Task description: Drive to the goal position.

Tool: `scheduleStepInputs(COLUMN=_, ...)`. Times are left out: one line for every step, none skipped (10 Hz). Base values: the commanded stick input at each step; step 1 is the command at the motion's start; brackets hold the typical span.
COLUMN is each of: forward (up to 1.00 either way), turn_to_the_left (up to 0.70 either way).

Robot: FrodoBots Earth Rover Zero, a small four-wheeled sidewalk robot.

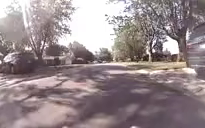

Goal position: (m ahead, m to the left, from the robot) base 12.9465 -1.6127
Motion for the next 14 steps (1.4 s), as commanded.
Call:
scheduleStepInputs(forward=0.69, turn_to_the_left=-0.13)
scheduleStepInputs(forward=0.69, turn_to_the_left=0.03)
scheduleStepInputs(forward=0.69, turn_to_the_left=0.03)
scheduleStepInputs(forward=0.69, turn_to_the_left=0.03)
scheduleStepInputs(forward=0.69, turn_to_the_left=0.03)
scheduleStepInputs(forward=0.69, turn_to_the_left=0.03)
scheduleStepInputs(forward=0.69, turn_to_the_left=0.03)
scheduleStepInputs(forward=0.69, turn_to_the_left=0.03)
scheduleStepInputs(forward=0.69, turn_to_the_left=0.03)
scheduleStepInputs(forward=0.69, turn_to_the_left=0.03)
scheduleStepInputs(forward=0.69, turn_to_the_left=0.03)
scheduleStepInputs(forward=0.69, turn_to_the_left=0.03)
scheduleStepInputs(forward=0.69, turn_to_the_left=0.03)
scheduleStepInputs(forward=0.69, turn_to_the_left=0.03)
